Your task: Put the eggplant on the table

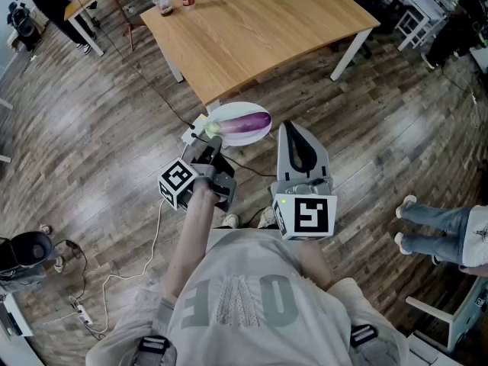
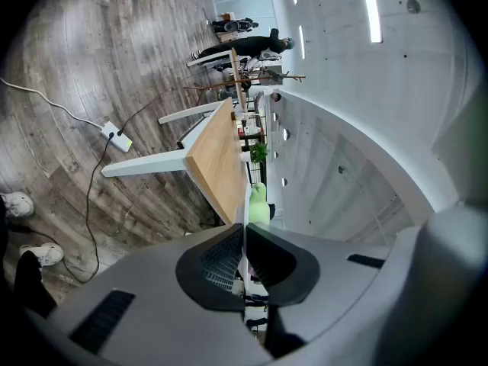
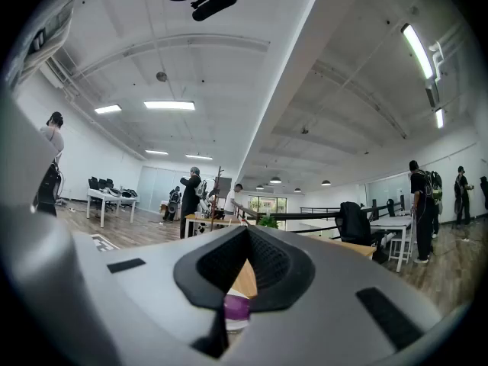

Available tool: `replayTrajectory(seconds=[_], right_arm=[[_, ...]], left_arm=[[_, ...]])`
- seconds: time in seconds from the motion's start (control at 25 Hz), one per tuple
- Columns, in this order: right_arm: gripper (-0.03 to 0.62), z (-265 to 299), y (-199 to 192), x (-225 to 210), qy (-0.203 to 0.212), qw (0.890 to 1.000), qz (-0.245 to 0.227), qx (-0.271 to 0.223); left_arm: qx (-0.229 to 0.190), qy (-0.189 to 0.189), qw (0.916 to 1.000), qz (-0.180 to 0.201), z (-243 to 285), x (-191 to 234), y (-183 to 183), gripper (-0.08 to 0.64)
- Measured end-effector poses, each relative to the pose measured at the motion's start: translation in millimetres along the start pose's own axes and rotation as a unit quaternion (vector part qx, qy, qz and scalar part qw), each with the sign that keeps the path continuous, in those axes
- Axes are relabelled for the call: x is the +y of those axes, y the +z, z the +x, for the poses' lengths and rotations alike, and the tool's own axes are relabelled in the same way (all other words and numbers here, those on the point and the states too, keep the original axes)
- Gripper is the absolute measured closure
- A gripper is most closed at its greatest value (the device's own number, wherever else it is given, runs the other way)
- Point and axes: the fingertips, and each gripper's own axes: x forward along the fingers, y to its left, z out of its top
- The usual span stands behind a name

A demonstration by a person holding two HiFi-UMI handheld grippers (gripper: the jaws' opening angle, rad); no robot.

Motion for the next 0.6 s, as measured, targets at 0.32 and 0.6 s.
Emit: replayTrajectory(seconds=[0.32,0.6], right_arm=[[0.575,3.1,-5.0,-10.2,-0.002,1.000,-0.002,-0.001],[0.575,7.6,-11.2,-43.3,0.000,1.000,0.021,-0.009]], left_arm=[[-0.005,-0.009,0.9999,0.003,4.7,-6.4,-3.1,0.540],[-0.016,-0.016,0.9997,0.006,25.0,-15.0,-17.5,0.540]])
